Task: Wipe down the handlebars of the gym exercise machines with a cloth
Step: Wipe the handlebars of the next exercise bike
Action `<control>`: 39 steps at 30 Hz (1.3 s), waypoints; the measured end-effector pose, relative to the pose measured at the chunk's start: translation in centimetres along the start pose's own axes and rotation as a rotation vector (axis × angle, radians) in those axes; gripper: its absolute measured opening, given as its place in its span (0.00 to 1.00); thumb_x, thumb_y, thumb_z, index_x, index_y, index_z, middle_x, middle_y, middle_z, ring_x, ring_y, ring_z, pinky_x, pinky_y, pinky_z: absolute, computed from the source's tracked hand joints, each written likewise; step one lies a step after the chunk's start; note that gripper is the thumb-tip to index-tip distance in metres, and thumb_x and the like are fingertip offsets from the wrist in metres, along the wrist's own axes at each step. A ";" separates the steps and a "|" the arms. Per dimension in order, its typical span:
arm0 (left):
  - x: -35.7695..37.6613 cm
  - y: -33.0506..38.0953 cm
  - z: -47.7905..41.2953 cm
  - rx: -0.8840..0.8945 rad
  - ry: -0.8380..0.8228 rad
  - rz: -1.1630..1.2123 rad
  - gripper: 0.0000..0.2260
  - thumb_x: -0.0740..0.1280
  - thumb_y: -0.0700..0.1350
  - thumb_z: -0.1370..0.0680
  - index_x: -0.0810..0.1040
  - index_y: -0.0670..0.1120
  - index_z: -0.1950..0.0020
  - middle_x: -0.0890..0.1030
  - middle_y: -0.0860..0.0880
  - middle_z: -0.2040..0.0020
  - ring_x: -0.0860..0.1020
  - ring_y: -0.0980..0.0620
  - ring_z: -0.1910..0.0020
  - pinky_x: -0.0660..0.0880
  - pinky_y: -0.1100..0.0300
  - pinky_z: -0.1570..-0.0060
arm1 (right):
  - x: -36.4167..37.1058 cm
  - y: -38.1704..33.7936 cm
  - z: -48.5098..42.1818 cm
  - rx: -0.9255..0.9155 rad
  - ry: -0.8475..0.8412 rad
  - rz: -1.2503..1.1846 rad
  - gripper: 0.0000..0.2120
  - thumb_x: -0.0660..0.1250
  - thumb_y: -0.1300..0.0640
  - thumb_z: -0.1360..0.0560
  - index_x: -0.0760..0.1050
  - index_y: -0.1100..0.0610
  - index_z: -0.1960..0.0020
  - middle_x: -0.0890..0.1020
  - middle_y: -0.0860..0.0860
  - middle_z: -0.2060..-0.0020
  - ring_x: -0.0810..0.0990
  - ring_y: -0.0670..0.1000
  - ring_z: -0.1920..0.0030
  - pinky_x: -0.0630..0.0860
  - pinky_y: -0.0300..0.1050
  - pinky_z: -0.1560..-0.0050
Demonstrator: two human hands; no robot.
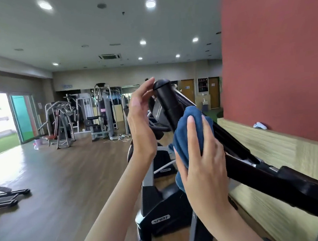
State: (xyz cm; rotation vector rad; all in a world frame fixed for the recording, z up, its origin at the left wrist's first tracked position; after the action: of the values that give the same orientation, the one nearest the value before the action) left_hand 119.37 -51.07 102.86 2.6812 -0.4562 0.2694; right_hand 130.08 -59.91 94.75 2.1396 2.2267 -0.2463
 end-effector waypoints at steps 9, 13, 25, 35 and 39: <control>-0.3 -1.8 -2.3 0.004 -0.153 0.370 0.28 0.39 0.47 0.19 0.76 0.36 0.42 0.78 0.36 0.44 0.76 0.42 0.42 0.70 0.54 0.40 | 0.7 -3.5 -3.3 0.059 0.148 0.203 0.29 0.58 0.50 0.21 0.58 0.62 0.24 0.63 0.63 0.29 0.71 0.62 0.42 0.76 0.55 0.41; 0.3 -2.6 -3.0 -0.050 -0.261 0.488 0.29 0.40 0.49 0.20 0.76 0.33 0.43 0.79 0.37 0.47 0.77 0.45 0.45 0.71 0.57 0.42 | 1.2 -4.8 -6.0 0.113 0.241 0.309 0.31 0.65 0.54 0.23 0.59 0.60 0.24 0.64 0.62 0.28 0.72 0.62 0.42 0.78 0.56 0.43; 2.7 -4.6 -3.6 -0.239 -0.461 0.806 0.32 0.39 0.51 0.20 0.79 0.35 0.47 0.81 0.38 0.48 0.78 0.45 0.44 0.70 0.58 0.40 | 0.5 -5.5 -4.1 0.088 0.371 0.339 0.22 0.59 0.59 0.21 0.62 0.54 0.28 0.61 0.55 0.27 0.61 0.49 0.30 0.55 0.36 0.27; 3.6 -4.8 -3.0 -0.391 -0.497 0.987 0.27 0.42 0.55 0.22 0.78 0.43 0.50 0.83 0.51 0.55 0.78 0.54 0.50 0.71 0.64 0.48 | 2.0 -7.8 -8.6 -0.062 0.361 0.621 0.21 0.62 0.60 0.21 0.66 0.58 0.29 0.61 0.55 0.29 0.60 0.58 0.30 0.65 0.54 0.29; 3.6 -4.7 -3.2 -0.355 -0.475 1.004 0.27 0.42 0.54 0.21 0.77 0.42 0.46 0.81 0.48 0.51 0.77 0.53 0.48 0.70 0.62 0.45 | 2.3 -7.8 -7.9 -0.058 0.338 0.713 0.23 0.67 0.63 0.23 0.69 0.57 0.29 0.61 0.52 0.29 0.62 0.59 0.32 0.72 0.56 0.35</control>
State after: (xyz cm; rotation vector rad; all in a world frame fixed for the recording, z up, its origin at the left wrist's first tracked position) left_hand 123.93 -46.68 104.95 1.9406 -1.7808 -0.1807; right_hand 122.85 -56.72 102.87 2.9203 1.3942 0.2214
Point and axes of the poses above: each hand's wrist, its own z-axis away from the middle knuckle, its own x-axis out of the palm, y = z × x, the point moved 9 cm from there along -z, towards the middle knuckle
